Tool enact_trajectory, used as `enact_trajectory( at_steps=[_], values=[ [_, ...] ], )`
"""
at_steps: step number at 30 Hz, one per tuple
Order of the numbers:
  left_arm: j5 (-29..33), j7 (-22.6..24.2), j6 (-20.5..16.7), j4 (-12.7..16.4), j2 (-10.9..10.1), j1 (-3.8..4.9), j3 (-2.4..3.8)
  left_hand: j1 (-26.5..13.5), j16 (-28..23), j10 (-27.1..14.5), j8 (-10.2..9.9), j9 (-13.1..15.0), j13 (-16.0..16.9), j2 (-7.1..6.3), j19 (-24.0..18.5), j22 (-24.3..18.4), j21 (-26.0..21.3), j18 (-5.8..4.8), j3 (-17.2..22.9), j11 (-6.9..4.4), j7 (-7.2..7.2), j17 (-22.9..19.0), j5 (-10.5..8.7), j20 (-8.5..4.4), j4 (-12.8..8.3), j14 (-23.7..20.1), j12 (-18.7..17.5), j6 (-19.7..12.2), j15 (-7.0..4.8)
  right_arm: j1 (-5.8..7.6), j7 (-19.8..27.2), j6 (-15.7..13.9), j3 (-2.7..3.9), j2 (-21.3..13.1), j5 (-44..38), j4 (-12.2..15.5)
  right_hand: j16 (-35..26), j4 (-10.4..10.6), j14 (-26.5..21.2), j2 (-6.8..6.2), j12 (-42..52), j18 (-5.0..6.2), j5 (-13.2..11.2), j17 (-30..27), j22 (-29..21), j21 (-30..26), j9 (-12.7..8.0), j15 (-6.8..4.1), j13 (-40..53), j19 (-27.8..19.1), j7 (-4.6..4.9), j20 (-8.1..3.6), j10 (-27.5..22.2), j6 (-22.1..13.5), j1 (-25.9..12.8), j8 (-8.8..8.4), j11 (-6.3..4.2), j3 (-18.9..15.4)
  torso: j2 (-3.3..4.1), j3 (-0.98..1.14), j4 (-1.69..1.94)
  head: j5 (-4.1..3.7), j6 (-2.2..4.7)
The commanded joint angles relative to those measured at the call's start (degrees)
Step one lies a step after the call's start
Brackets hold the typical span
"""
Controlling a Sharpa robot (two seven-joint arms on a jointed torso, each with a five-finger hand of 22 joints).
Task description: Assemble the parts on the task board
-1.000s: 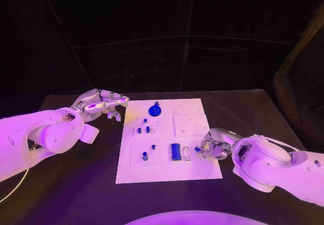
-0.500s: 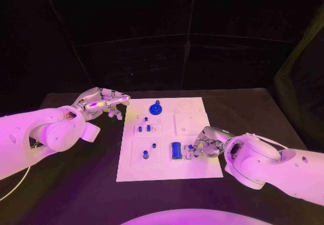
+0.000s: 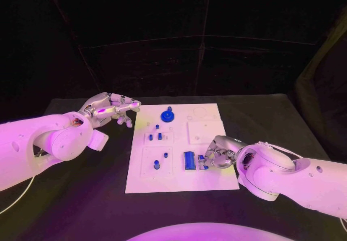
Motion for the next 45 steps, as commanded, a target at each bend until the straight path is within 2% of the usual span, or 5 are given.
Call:
enact_trajectory(
  at_steps=[1, 8, 14, 20, 45],
  values=[
    [-0.42, 0.2, 0.47, 0.23, -0.03, 0.06, 0.05, 0.08, -0.29, -0.4, 0.26, -0.09, -0.11, 0.57, -0.39, -0.05, -0.12, 0.74, 0.34, -0.04, 0.01, -0.09, 0.07, 0.05, -0.07, -0.41, -0.38, -0.37, -0.15, 0.07, -0.35, 2.04, 0.01, 0.1, -2.1, 0.0, 0.0, 0.15, 3.21, -0.05, 0.06, -0.66, 0.31, -0.23, 6.57, 0.25, 0.1, -0.45, 0.05, 0.0, 0.09, -0.13, 0.31, 0.4, -0.96, 0.27, 0.02, -0.79, -0.03, 0.02, 0.03, 0.07, -0.05],
    [-1.11, 0.12, 0.63, 0.46, -0.06, 0.06, 0.05, 0.08, -0.29, -0.4, 0.26, -0.09, -0.11, 0.57, -0.39, -0.05, -0.12, 0.74, 0.34, -0.04, 0.01, -0.09, 0.07, 0.05, -0.07, -0.41, -0.38, -0.37, -0.15, 0.07, -0.46, 2.09, 0.01, 0.21, -5.84, -0.15, -0.26, 1.27, 3.11, -0.96, 0.06, -0.6, 0.7, -0.52, 6.35, 0.03, 0.46, -0.41, 0.32, -0.21, 0.14, -0.13, 0.36, 0.46, -3.13, 0.37, 0.09, -3.48, -0.02, 0.0, -0.01, 0.09, 0.05],
    [-1.23, 0.04, 0.81, 0.6, -0.05, 0.06, 0.05, 0.12, -0.25, -0.4, 0.26, -0.09, -0.13, 0.59, -0.39, -0.06, -0.12, 0.74, 0.39, -0.04, 0.01, -0.01, 0.07, 0.05, -0.11, -0.39, -0.4, -0.38, -0.16, 0.07, -0.41, 1.07, 0.01, 0.41, -7.27, -0.19, -0.8, 1.75, 2.97, -0.87, -0.76, -0.46, -7.27, -1.12, 5.9, -0.41, 0.9, -0.35, 0.02, -0.6, 0.16, -0.01, -0.04, 0.08, -5.64, 0.31, 0.23, -7.85, -0.02, 0.05, 0.02, 0.12, 0.2],
    [-1.26, 0.03, 0.78, 0.52, -0.09, 0.06, 0.05, 0.13, -0.24, -0.4, 0.26, -0.09, -0.13, 0.59, -0.39, -0.06, -0.12, 0.74, 0.41, -0.04, 0.01, -0.01, 0.07, 0.05, -0.12, -0.39, -0.41, -0.38, -0.16, 0.07, -0.29, 0.39, 0.01, 0.46, -7.67, -0.09, -1.11, 2.04, 2.92, -0.32, -1.17, -0.4, -10.26, -1.44, 5.71, -0.62, 1.23, -0.28, -0.06, -0.76, 0.24, 0.04, -0.22, -0.15, -7.37, 0.32, 0.26, -10.8, 0.0, 0.01, -0.02, 0.08, 0.26],
    [-1.27, 0.02, 0.89, -0.12, 0.15, 0.05, 0.04, 0.14, -0.24, -0.4, 0.27, -0.09, -0.14, 0.6, -0.39, -0.06, -0.12, 0.74, 0.43, -0.04, 0.01, -0.01, 0.07, 0.05, -0.14, -0.4, -0.42, -0.39, -0.16, 0.07, 2.0, 4.95, 0.01, -2.98, -5.64, 1.09, -1.48, 0.29, 2.86, -0.4, -1.92, -0.28, -10.98, -1.74, 5.3, -1.09, 1.75, -0.12, -0.22, -1.15, 0.45, 0.17, -0.73, -0.74, -1.66, 0.29, 0.42, -13.13, -0.04, -0.01, 0.09, -0.64, 0.66]
  ],
)
